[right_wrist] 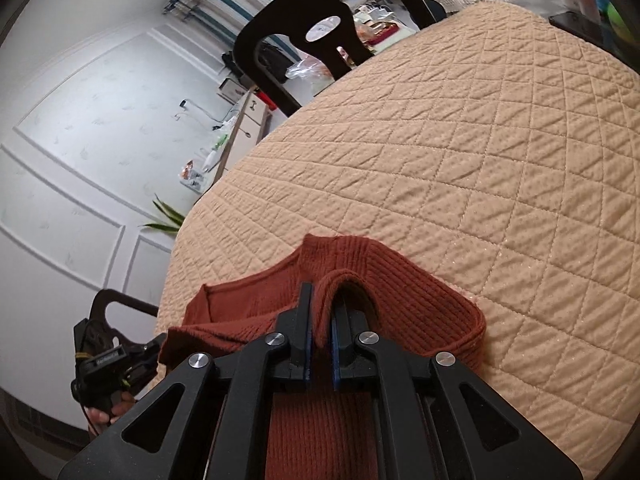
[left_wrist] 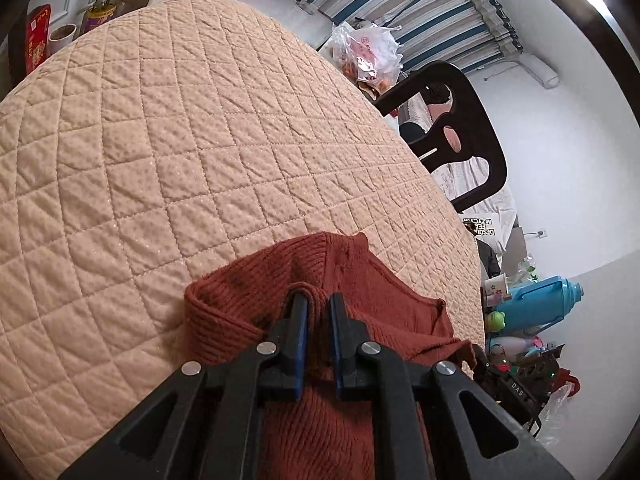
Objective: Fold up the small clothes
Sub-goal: 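Carry the held hem over the sweater toward the collar with both tools, then open both tools to release the hem onto the collar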
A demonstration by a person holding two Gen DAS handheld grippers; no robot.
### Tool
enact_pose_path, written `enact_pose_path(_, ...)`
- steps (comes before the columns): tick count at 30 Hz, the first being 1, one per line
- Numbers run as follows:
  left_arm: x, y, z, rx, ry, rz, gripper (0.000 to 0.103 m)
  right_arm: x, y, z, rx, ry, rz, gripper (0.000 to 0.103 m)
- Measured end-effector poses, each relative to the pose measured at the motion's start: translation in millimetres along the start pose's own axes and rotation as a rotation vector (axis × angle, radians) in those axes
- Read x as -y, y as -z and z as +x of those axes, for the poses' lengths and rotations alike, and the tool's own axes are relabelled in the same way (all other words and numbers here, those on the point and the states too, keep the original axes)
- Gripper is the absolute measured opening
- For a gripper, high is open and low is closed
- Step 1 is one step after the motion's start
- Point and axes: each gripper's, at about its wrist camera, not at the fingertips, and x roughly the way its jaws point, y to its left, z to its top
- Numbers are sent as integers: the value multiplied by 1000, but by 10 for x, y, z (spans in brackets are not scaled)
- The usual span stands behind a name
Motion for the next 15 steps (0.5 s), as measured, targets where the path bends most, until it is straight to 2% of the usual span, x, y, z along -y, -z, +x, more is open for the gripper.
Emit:
enact_pose_path(4, 10, -34, -62, 56, -37, 23, 31, 15, -40, -18, 34, 16, 15, 20)
enact_pose_path(7, 37, -43, -120, 80, -42, 46, 31, 12, -45, -63, 61, 33, 14, 25)
enact_pose_path(12, 98, -9, -191, 101, -66, 90, 32, -57, -14, -118, 79, 47, -19, 25)
enact_pose_path(14, 132, 26, -232, 110, -70, 113, 42, -125, 10, -150, 86, 51, -51, 25)
enact_pose_path(15, 153, 49, -266, 117, -70, 131, 43, -158, 18, -160, 89, 54, -69, 25)
